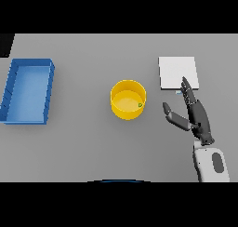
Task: Pick up the red beaker and tilt it to pour out 1 green nut into yellow bowl. Pick up the yellow bowl and place it on the metallic measuring scale.
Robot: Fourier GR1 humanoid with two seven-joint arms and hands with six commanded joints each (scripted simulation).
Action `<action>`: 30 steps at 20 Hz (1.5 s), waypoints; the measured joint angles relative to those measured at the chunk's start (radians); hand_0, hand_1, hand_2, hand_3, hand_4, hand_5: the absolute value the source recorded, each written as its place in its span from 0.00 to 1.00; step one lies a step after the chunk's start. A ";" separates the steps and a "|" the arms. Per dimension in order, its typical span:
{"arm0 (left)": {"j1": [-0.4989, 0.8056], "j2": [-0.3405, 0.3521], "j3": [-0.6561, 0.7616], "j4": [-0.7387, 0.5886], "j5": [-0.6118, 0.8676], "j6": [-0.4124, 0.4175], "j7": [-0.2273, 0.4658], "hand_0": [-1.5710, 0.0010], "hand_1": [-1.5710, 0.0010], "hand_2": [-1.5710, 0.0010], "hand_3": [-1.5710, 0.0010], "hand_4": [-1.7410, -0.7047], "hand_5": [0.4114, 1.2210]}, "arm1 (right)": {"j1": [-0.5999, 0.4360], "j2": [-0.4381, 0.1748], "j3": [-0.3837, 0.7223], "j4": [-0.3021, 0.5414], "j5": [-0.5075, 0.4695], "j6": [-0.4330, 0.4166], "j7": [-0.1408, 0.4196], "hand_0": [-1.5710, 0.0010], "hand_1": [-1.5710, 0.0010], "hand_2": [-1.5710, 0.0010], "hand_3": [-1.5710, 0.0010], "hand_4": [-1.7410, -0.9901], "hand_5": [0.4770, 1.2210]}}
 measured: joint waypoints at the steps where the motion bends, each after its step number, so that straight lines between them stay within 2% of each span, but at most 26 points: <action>1: 0.027 0.024 0.022 0.010 0.041 0.033 -0.002 0.00 0.01 0.01 0.11 0.03 1.00 | 0.000 -0.006 0.002 -0.001 0.013 -0.006 -0.017 1.00 1.00 1.00 1.00 0.59 0.24; 2: 0.046 0.052 0.048 0.012 0.085 0.054 0.002 0.00 0.00 0.00 0.09 0.02 1.00 | 0.003 0.001 0.008 -0.003 0.009 -0.002 -0.007 1.00 1.00 1.00 1.00 0.59 0.23; 3: 0.066 0.060 0.074 0.018 0.132 0.075 0.042 0.00 0.00 0.00 0.11 0.02 1.00 | -0.008 0.006 0.008 0.009 0.013 -0.008 0.006 1.00 1.00 1.00 1.00 0.60 0.23; 5: 0.129 0.090 0.095 0.024 0.195 0.126 0.087 0.00 0.00 0.00 0.11 0.01 1.00 | 0.003 0.008 0.006 -0.008 0.002 -0.007 0.000 1.00 1.00 1.00 1.00 0.62 0.23; 7: 0.192 0.094 0.105 0.018 0.245 0.175 0.126 0.00 0.00 0.00 0.07 0.01 1.00 | -0.007 0.018 0.011 -0.002 -0.005 -0.002 0.020 1.00 1.00 1.00 1.00 0.62 0.24; 9: 0.266 0.108 0.126 0.010 0.312 0.195 0.173 0.00 0.00 0.00 0.04 0.00 1.00 | 0.017 0.018 0.017 -0.013 -0.003 0.002 0.008 1.00 1.00 1.00 1.00 0.61 0.25; 10: 0.297 0.108 0.139 0.003 0.348 0.214 0.188 0.00 0.00 0.00 0.09 0.00 1.00 | 0.017 0.013 0.012 -0.009 -0.006 0.004 0.010 1.00 1.00 1.00 1.00 0.60 0.26; 11: 0.345 0.110 0.152 -0.010 0.385 0.235 0.190 0.00 0.00 0.00 0.07 0.00 1.00 | 0.002 0.004 0.006 0.007 0.003 -0.004 0.020 1.00 1.00 1.00 1.00 0.58 0.26; 12: 0.374 0.111 0.158 -0.022 0.413 0.249 0.226 0.00 0.00 0.00 0.10 0.00 1.00 | 0.006 0.001 0.001 0.012 -0.003 0.001 0.007 1.00 1.00 1.00 1.00 0.58 0.27; 15: 0.487 0.130 0.187 -0.097 0.510 0.305 0.259 0.00 0.00 0.00 0.05 0.00 1.00 | 0.021 -0.002 0.012 0.011 0.012 0.004 -0.026 1.00 1.00 1.00 1.00 0.58 0.29; 17: 0.555 0.145 0.184 -0.159 0.549 0.348 0.297 0.00 0.00 0.00 0.03 0.00 1.00 | 0.015 0.000 0.015 0.015 0.013 0.006 -0.022 1.00 1.00 1.00 1.00 0.58 0.31; 20: 0.665 0.195 0.163 -0.313 0.588 0.412 0.330 0.00 0.00 0.00 0.10 0.00 1.00 | 0.004 0.001 0.016 0.024 0.016 0.004 -0.019 1.00 1.00 1.00 1.00 0.57 0.33; 21: 0.707 0.221 0.155 -0.382 0.600 0.434 0.349 0.00 0.00 0.00 0.12 0.00 1.00 | 0.020 -0.005 0.019 0.001 0.019 0.004 -0.034 1.00 1.00 1.00 1.00 0.57 0.33; 23: 0.768 0.254 0.139 -0.495 0.624 0.472 0.396 0.00 0.00 0.00 0.15 0.00 1.00 | 0.026 -0.005 0.023 -0.004 0.030 -0.003 -0.015 1.00 1.00 1.00 1.00 0.55 0.33; 25: 0.824 0.281 0.126 -0.604 0.651 0.523 0.448 0.00 0.00 0.00 0.16 0.00 0.91 | 0.020 -0.006 0.020 0.004 0.022 0.004 -0.005 1.00 1.00 1.00 1.00 0.54 0.33; 26: 0.839 0.292 0.118 -0.628 0.664 0.547 0.456 0.00 0.00 0.00 0.13 0.06 0.86 | 0.016 -0.012 0.017 0.001 0.017 0.008 -0.008 1.00 1.00 1.00 1.00 0.54 0.34; 28: 0.885 0.311 0.099 -0.699 0.691 0.572 0.455 0.00 0.00 0.00 0.08 0.15 0.68 | 0.009 -0.007 0.021 0.004 0.031 -0.005 -0.004 1.00 1.00 1.00 1.00 0.55 0.34; 29: 0.898 0.326 0.084 -0.723 0.710 0.574 0.457 0.00 0.00 0.00 0.19 0.23 0.60 | 0.013 -0.011 0.019 0.002 0.030 -0.005 -0.015 1.00 1.00 1.00 1.00 0.55 0.34; 30: 0.911 0.337 0.075 -0.745 0.725 0.580 0.450 0.00 0.00 0.00 0.31 0.36 0.54 | 0.007 -0.001 0.022 0.011 0.033 -0.009 -0.019 1.00 1.00 1.00 1.00 0.55 0.34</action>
